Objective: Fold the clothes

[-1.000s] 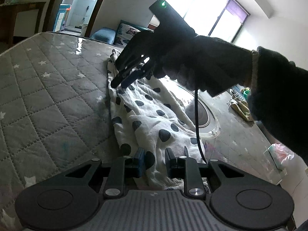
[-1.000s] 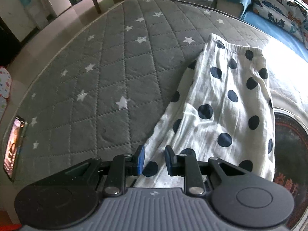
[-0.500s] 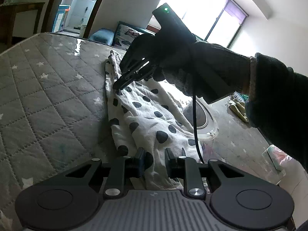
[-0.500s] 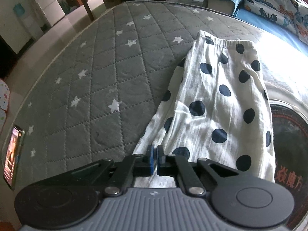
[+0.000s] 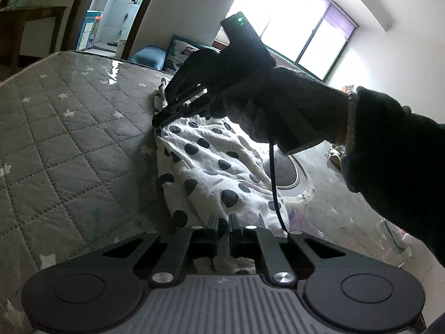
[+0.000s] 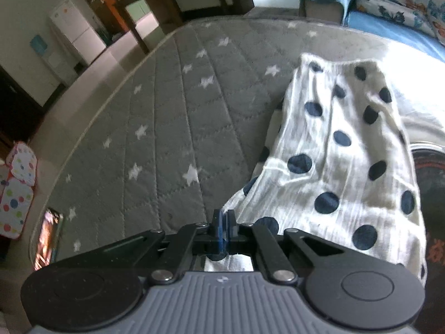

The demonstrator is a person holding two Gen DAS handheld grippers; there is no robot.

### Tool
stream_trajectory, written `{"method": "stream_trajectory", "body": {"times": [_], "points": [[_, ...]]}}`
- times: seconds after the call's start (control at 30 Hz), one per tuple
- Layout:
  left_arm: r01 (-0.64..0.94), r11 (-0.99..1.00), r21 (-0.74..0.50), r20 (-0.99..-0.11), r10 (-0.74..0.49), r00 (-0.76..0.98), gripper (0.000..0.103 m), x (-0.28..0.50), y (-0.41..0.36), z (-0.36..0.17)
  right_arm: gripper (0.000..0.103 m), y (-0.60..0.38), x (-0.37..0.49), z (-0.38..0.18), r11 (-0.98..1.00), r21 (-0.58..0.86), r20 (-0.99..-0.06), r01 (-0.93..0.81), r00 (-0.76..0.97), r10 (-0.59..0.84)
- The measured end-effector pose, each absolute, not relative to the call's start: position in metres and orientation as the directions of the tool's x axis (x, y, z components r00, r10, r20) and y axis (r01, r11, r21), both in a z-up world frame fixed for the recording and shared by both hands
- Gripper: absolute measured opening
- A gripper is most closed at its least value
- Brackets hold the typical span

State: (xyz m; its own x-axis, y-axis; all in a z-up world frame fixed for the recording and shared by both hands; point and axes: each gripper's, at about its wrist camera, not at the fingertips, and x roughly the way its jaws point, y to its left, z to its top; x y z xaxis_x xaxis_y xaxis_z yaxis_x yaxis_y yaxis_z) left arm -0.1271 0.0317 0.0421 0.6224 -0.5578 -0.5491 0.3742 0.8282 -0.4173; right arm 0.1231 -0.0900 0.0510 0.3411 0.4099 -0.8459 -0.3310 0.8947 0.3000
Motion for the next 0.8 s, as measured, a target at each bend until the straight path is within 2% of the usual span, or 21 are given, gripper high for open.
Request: {"method": "stream_trajectory", "body": {"times": [0.27,0.43,0.67,0.8], "points": [[0.356,0.837,-0.416,-0.553,-0.544,0.631,0.007,-0.129,0.041,0.043,0.007,-0.103,0.11,0.076,0.867,0.289,-0.829,-0.406,0.348,0.438],[0.364,0.84,-0.402,-0.538,-0.539,0.649,0.008,-0.129,0.045,0.052,0.007,-0.106,0.094,0.066,0.862,0.265,-0.871,-0.432,0.277,0.407],[0.341,0.858,-0.385,-0.541,-0.509,0.67,0.008,-0.117,0.052,0.062,0.006,-0.088,0.082,0.048,0.809,0.368,-0.853,-0.457,0.18,0.49],[0.348,0.858,-0.378,-0.536,-0.51,0.673,0.008,-0.094,0.046,0.069,0.006,-0.088,0.089,0.059,0.801,0.366,-0.843,-0.474,0.195,0.501]]}}
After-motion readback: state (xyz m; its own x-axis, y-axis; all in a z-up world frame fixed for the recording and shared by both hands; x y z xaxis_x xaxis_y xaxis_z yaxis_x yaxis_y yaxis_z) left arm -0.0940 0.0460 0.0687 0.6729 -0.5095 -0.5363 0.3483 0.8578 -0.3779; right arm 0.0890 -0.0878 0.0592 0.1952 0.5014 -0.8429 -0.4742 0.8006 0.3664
